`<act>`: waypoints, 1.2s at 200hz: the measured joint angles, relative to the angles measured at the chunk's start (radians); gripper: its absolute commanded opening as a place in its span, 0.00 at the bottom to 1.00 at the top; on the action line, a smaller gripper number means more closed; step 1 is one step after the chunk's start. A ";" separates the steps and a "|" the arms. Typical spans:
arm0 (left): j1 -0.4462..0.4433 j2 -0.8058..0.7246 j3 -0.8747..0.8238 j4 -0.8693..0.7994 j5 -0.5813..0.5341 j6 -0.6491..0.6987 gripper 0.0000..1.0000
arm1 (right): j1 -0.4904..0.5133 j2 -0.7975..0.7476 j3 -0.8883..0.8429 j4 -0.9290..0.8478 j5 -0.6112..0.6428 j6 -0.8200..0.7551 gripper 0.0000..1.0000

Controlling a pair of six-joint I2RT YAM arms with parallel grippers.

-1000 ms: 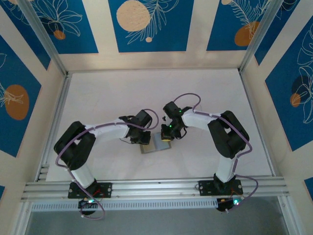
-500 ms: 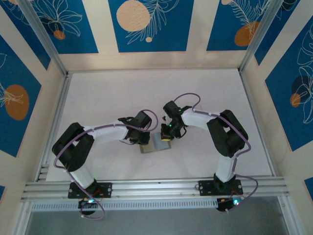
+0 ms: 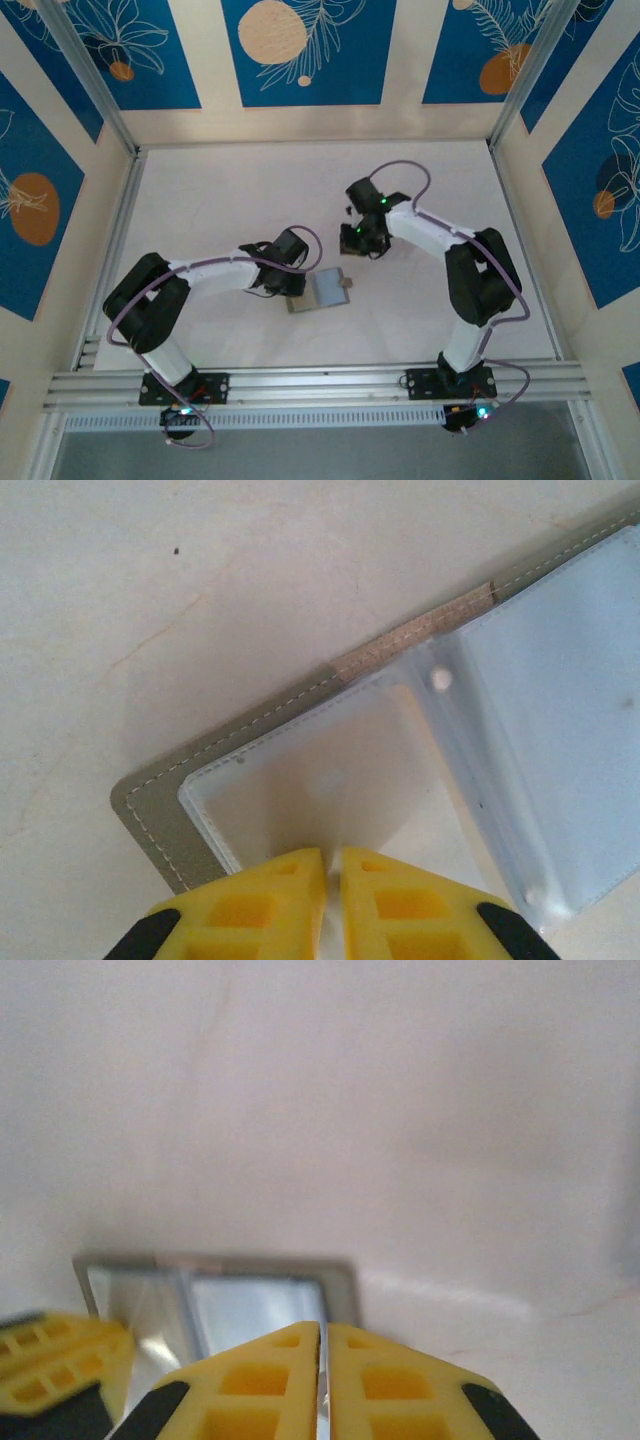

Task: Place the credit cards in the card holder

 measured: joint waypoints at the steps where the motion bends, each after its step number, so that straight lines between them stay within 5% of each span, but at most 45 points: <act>1: 0.000 0.000 0.000 0.000 0.000 0.000 0.14 | -0.002 -0.001 0.003 -0.001 0.003 0.000 0.14; 74: -0.005 0.000 -0.013 0.039 0.006 -0.001 0.13 | -0.098 0.085 0.146 -0.175 0.372 -0.064 0.24; 240: -0.005 0.000 -0.017 0.050 0.008 -0.004 0.13 | -0.062 0.209 0.193 -0.220 0.589 -0.086 0.17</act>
